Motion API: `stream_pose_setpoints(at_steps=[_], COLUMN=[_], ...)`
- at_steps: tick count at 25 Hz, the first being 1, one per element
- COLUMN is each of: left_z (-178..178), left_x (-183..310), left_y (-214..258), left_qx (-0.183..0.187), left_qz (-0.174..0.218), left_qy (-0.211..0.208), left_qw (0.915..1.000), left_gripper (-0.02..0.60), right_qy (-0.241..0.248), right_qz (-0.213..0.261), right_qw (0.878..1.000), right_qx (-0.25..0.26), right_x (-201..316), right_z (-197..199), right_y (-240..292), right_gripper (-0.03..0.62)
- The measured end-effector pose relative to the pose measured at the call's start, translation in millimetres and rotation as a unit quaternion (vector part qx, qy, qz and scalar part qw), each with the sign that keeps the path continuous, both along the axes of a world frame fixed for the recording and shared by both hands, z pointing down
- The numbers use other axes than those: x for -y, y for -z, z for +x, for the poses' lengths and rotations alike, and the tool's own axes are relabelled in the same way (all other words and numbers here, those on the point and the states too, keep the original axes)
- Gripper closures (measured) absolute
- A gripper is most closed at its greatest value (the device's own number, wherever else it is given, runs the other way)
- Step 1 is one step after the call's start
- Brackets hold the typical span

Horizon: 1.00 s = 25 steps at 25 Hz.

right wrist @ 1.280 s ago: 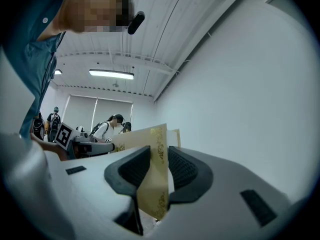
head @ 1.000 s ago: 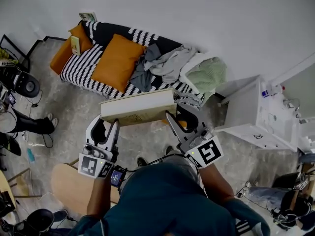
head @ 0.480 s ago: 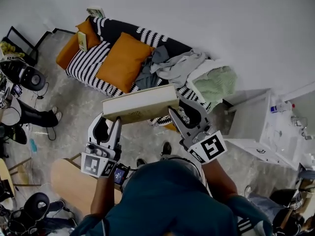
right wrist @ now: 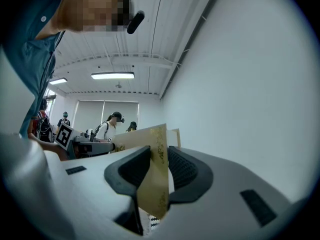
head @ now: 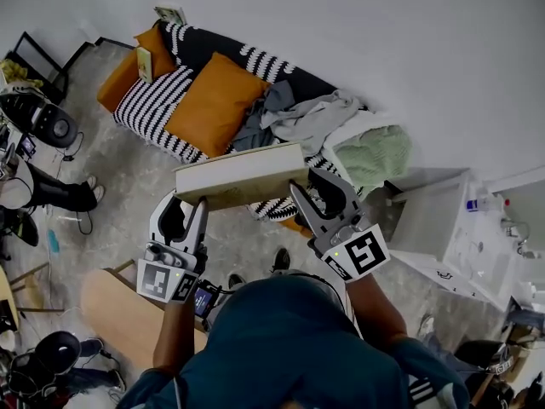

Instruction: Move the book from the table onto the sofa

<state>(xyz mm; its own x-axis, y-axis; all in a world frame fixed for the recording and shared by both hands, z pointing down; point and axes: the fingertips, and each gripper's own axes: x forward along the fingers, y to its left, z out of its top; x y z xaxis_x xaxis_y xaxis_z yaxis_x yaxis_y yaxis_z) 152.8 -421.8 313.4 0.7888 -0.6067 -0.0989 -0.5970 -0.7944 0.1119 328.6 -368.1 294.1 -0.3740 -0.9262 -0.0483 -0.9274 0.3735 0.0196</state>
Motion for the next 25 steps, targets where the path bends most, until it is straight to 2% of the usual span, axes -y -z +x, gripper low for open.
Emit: stream_pose_setpoints(at_steps=[8,12,16,25], left_z=[23,24,18,-2], left_x=[8,14,34,86], left_y=[2,-1,-6,6], left_qx=[0.010,0.012,0.003,-0.011], left_qz=[0.008,0.010,-0.004,0.013], left_qy=[0.004,0.000,-0.019,-0.076], left_qw=[0.9999,0.9999,0.9998,0.9970], left_gripper=[0.408,0.408,0.408,0.408], right_qy=[0.008,0.006,-0.016,-0.074], right_qz=[0.001,-0.004,-0.006,-0.006], right_qw=[1.000,1.000,1.000,0.997], right_qx=[0.008,0.005,0.001,-0.004], right_x=[9,17,29,59], right_z=[24,25,18,-11], right_y=[-4,-10,-8,1], right_gripper=[0.470,0.470,0.470,0.470])
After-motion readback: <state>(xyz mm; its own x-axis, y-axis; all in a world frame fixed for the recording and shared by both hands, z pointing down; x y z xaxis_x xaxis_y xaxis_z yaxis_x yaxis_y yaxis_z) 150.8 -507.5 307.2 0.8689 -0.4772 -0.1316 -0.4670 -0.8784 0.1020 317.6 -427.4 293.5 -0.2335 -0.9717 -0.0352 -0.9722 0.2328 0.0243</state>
